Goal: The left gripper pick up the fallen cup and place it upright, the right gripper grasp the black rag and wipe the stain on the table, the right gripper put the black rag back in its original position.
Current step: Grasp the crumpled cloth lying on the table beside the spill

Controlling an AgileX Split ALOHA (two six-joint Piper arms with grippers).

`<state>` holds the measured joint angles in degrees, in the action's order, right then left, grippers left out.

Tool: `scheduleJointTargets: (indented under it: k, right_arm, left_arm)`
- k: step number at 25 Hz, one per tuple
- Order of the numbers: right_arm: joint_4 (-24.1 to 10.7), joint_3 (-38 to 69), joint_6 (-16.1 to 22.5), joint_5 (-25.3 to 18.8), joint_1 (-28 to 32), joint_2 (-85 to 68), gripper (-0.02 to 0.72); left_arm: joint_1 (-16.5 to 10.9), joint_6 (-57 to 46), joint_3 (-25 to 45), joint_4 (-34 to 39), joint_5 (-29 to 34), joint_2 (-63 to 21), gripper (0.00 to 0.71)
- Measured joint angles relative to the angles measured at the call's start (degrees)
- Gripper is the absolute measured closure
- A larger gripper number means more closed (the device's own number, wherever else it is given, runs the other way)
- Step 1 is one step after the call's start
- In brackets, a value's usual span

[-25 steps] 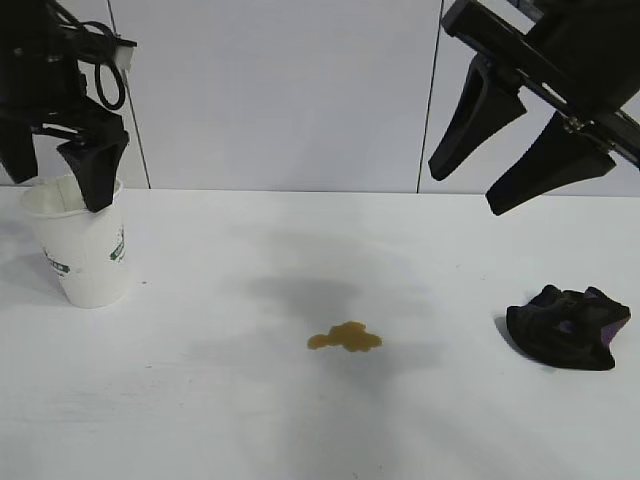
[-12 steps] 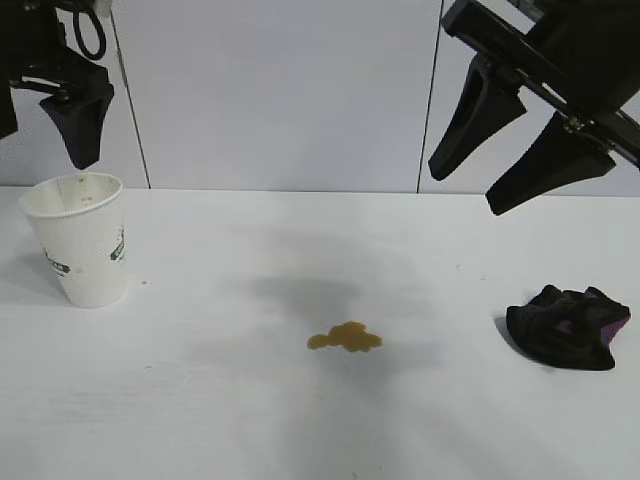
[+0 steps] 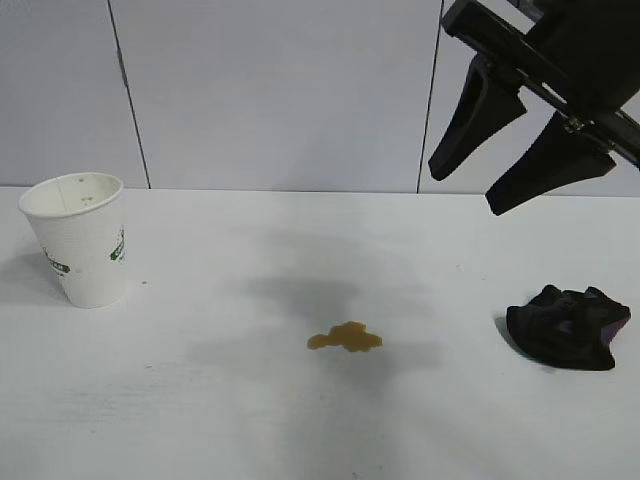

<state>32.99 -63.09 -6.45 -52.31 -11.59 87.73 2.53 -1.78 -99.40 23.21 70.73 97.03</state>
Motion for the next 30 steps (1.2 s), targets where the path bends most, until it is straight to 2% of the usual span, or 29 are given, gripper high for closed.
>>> scheduleJointTargets:
  k: [3, 6, 16, 24, 27, 30]
  right_arm:
    - [0.0, 0.0, -0.6, 0.0, 0.0, 0.0, 0.333]
    - [0.0, 0.0, -0.7, 0.0, 0.0, 0.0, 0.333]
    - [-0.1, 0.0, -0.7, 0.6, 0.0, 0.0, 0.333]
    - [-0.1, 0.0, -0.9, 0.8, 0.0, 0.0, 0.333]
    - [-0.1, 0.0, -0.9, 0.9, 0.0, 0.0, 0.333]
    - [-0.2, 0.0, -0.9, 0.9, 0.0, 0.0, 0.333]
  left_arm:
    - [-5.0, -0.1, 0.0, 0.0, 0.3, -5.7, 0.016]
    - [-7.3, -0.5, 0.0, -1.8, 1.1, -13.6, 0.016]
    - [-7.6, 2.2, 0.0, -15.9, 1.9, -46.9, 0.016]
    - [-7.6, 4.4, 0.5, -22.5, 3.0, -68.8, 0.016]
    - [-7.6, 4.7, 4.7, -26.1, 3.0, -76.3, 0.016]
    - [-7.6, 4.9, 12.6, -28.0, 3.0, -83.8, 0.016]
